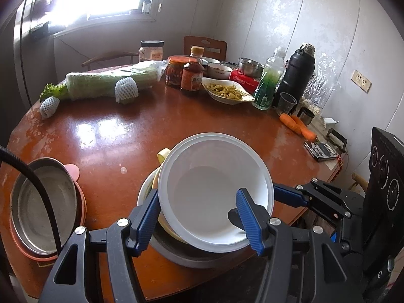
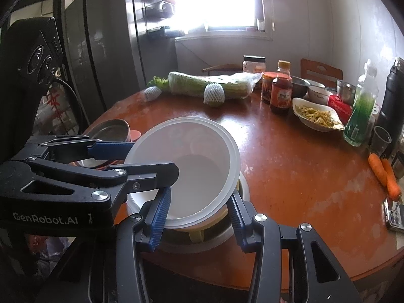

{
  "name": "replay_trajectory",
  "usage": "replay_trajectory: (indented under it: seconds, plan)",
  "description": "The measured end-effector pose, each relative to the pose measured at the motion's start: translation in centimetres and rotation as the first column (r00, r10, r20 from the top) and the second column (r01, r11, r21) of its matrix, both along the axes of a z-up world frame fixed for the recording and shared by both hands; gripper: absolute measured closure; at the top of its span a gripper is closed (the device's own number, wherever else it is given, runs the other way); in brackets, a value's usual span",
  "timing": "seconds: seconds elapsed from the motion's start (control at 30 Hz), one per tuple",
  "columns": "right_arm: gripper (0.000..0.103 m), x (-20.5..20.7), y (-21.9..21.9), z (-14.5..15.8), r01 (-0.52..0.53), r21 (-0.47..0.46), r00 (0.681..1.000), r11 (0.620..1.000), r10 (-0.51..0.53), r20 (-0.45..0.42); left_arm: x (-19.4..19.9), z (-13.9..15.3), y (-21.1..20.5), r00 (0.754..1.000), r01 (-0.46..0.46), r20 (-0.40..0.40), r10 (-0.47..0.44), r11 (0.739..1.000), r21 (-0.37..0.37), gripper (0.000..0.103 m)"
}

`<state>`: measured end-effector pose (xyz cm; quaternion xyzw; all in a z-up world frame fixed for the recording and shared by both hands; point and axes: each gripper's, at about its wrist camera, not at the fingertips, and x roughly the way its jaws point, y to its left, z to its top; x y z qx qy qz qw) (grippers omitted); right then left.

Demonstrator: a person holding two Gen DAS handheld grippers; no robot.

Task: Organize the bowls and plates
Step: 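Lower the paper bowl into the yellow-rimmed bowl with the left gripper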

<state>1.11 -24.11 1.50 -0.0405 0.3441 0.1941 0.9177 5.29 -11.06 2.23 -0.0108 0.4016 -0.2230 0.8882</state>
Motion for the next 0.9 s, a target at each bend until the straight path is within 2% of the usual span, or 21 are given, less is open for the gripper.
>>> replay_trajectory:
  seconds: [0.9]
  plan:
    - [0.056, 1.2, 0.3, -1.8, 0.015, -0.044, 1.000, 0.999, -0.016, -0.023, 0.6, -1.8, -0.1, 1.000, -0.004, -0.016, 0.004, 1.000, 0.004, 0.043]
